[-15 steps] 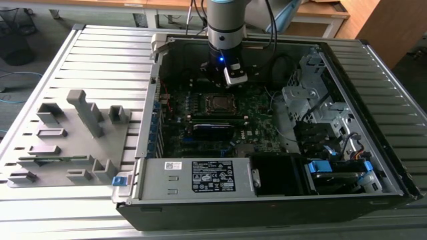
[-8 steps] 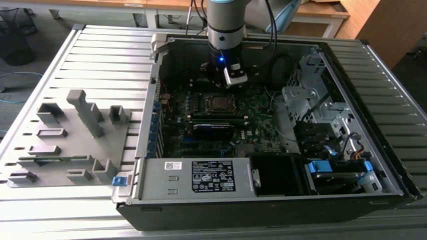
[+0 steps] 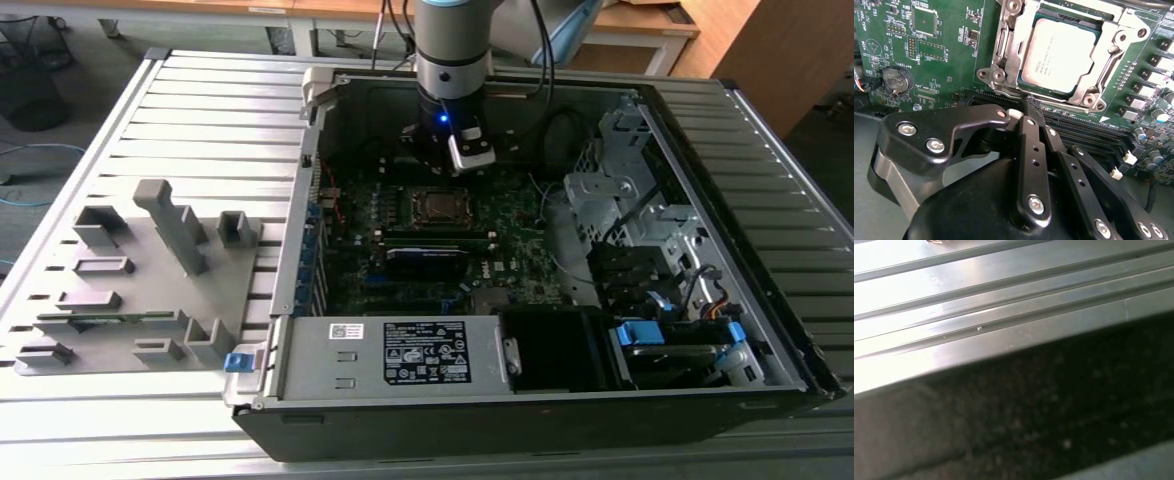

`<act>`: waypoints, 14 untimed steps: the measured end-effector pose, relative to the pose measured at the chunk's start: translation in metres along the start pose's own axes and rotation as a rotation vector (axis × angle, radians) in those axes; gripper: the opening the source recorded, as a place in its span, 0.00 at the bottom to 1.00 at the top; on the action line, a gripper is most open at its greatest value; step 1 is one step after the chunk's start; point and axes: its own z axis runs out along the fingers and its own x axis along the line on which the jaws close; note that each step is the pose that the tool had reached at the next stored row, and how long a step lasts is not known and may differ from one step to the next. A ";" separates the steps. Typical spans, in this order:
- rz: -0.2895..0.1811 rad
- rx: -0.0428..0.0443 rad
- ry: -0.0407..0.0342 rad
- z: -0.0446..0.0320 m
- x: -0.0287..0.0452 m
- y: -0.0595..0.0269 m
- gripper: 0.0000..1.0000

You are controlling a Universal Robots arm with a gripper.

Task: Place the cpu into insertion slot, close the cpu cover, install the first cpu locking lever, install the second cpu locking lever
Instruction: 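Install the first cpu locking lever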

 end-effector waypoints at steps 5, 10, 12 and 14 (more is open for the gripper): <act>0.000 0.0000 0.0002 0.0002 -0.0015 0.0004 0.11; 0.000 -0.0001 0.0003 0.0003 -0.0018 0.0005 0.11; 0.000 -0.0001 0.0004 0.0001 -0.0018 0.0006 0.11; 0.000 -0.0004 0.0006 -0.0004 -0.0019 0.0007 0.11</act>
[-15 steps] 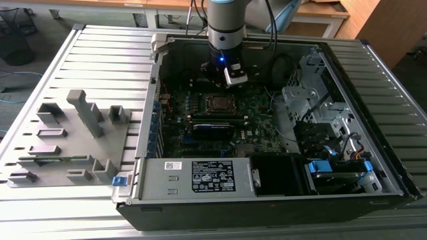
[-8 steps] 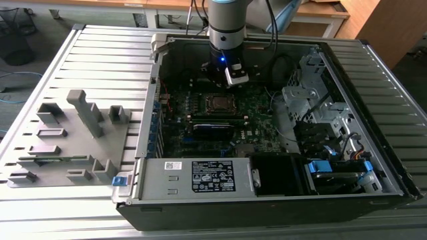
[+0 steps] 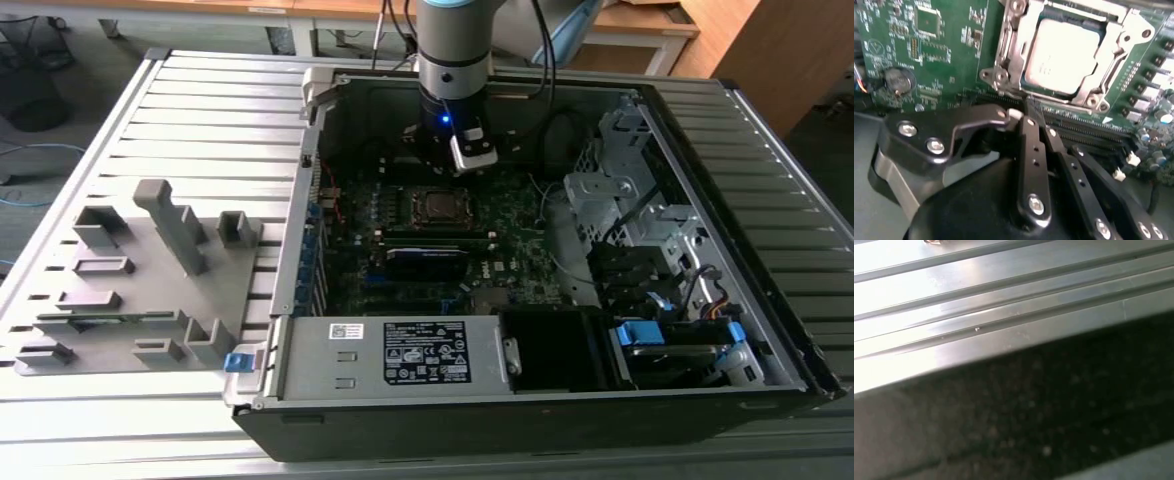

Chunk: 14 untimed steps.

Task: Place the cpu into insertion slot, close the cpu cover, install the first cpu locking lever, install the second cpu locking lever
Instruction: 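Install the first cpu locking lever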

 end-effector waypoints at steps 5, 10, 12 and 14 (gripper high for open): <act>0.000 0.0010 0.0019 -0.0052 -0.0004 0.0005 0.11; 0.000 0.0016 0.0036 -0.0137 -0.0010 0.0015 0.11; 0.000 0.0017 0.0043 -0.0178 -0.0013 0.0020 0.11; 0.000 0.0020 0.0050 -0.0209 -0.0016 0.0024 0.11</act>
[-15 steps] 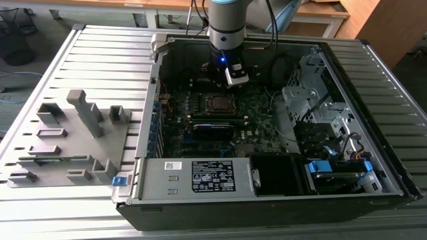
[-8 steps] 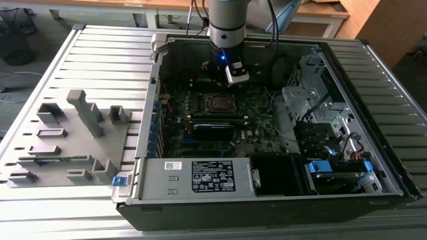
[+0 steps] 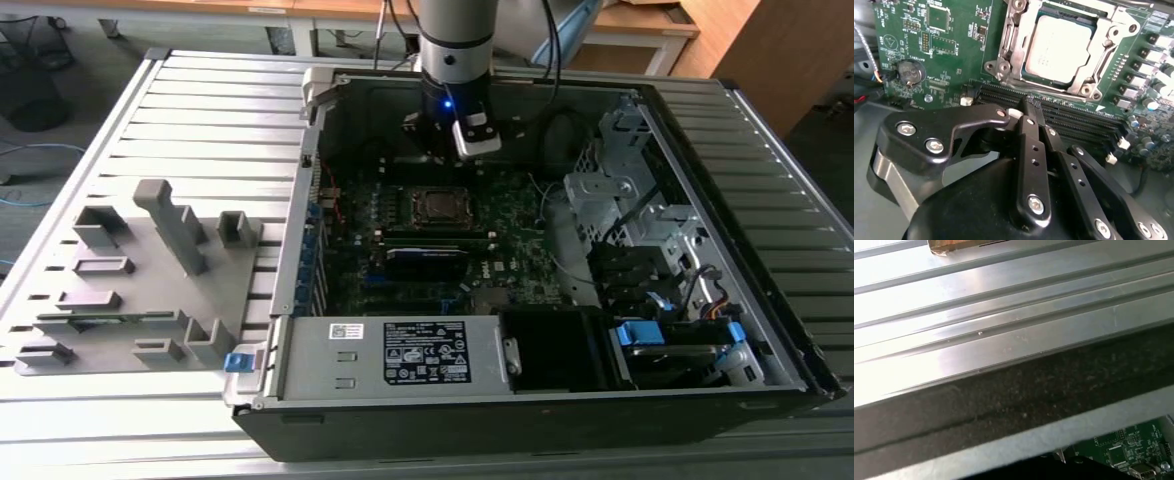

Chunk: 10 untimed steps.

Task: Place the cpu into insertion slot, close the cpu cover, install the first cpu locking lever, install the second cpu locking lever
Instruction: 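Install the first cpu locking lever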

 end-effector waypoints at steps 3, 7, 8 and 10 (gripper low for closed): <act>0.000 0.0001 0.0008 -0.0041 -0.0003 0.0005 0.11; 0.000 0.0001 0.0011 -0.0064 -0.0005 0.0008 0.11; 0.000 0.0001 0.0012 -0.0064 -0.0005 0.0008 0.11; -0.001 0.0027 0.0008 -0.0065 -0.0005 0.0008 0.11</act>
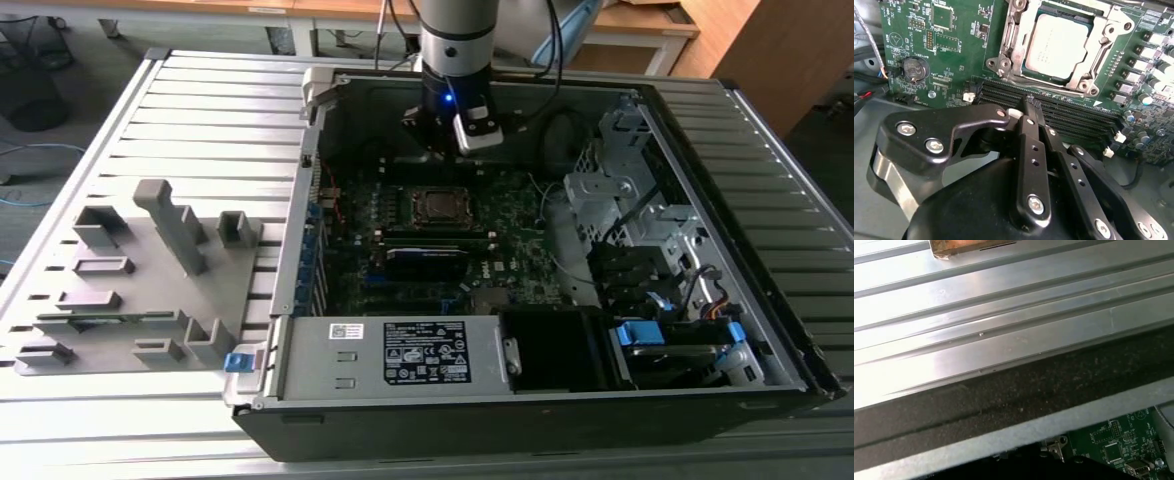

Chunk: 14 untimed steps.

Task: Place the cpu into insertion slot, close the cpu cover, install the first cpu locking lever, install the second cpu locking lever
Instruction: 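Install the first cpu locking lever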

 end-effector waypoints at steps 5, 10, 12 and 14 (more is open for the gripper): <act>-0.045 0.0331 0.0002 0.0000 0.0000 0.0000 0.11; -0.104 0.0527 0.0045 0.0000 0.0000 0.0000 0.11; -0.118 0.0626 0.0051 0.0000 0.0000 -0.0001 0.11; -0.130 0.0717 0.0051 0.0001 -0.0001 -0.0004 0.11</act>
